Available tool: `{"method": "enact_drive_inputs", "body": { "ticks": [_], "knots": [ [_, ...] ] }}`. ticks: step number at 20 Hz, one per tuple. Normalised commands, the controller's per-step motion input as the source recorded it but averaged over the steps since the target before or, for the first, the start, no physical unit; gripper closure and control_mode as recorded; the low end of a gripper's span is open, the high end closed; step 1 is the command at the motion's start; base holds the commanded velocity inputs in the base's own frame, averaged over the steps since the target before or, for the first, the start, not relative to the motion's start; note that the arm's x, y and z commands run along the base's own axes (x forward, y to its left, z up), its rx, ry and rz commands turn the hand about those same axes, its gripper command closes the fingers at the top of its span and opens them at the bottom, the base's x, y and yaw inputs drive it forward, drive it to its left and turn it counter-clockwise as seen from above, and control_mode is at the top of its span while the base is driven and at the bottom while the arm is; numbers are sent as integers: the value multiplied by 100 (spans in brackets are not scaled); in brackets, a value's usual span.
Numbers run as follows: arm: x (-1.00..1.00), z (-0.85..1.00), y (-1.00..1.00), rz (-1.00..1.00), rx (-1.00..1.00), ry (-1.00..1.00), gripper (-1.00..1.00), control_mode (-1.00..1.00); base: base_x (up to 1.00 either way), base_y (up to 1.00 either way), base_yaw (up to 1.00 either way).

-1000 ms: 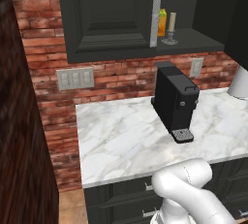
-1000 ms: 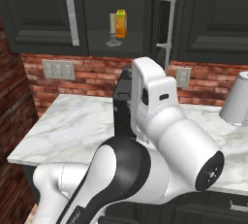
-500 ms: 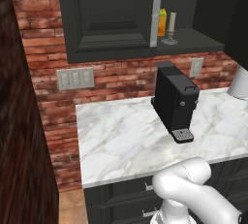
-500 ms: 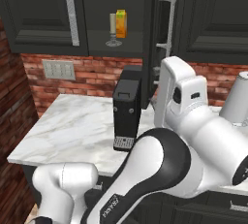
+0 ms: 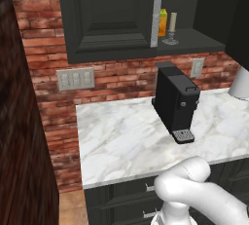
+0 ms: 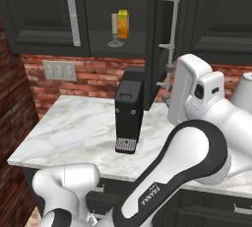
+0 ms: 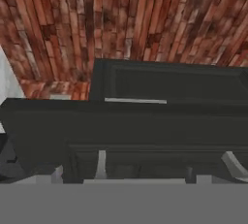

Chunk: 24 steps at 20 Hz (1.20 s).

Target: Pick the candle and candle from the dining table and place them in the open cabinet. Close the cabinet after placing the objects.

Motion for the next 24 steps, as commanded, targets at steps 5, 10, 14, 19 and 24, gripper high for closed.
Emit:
{"method": "enact_drive_inputs", "body": {
  "ticks": [5, 10, 14, 19, 24],
  "knots": [
    [38, -15, 0, 14, 0, -3, -100, -100, 0, 0, 0],
    [44, -21, 9, 15, -1, -3, -100, -100, 0, 0, 0],
    [42, -11, 26, 13, -1, -3, -100, -100, 0, 0, 0],
    [8, 0, 56, 13, -2, -8, -100, -100, 0, 0, 0],
    [0, 6, 57, 10, 0, -15, -100, -100, 0, 0, 0]
  ]
}}
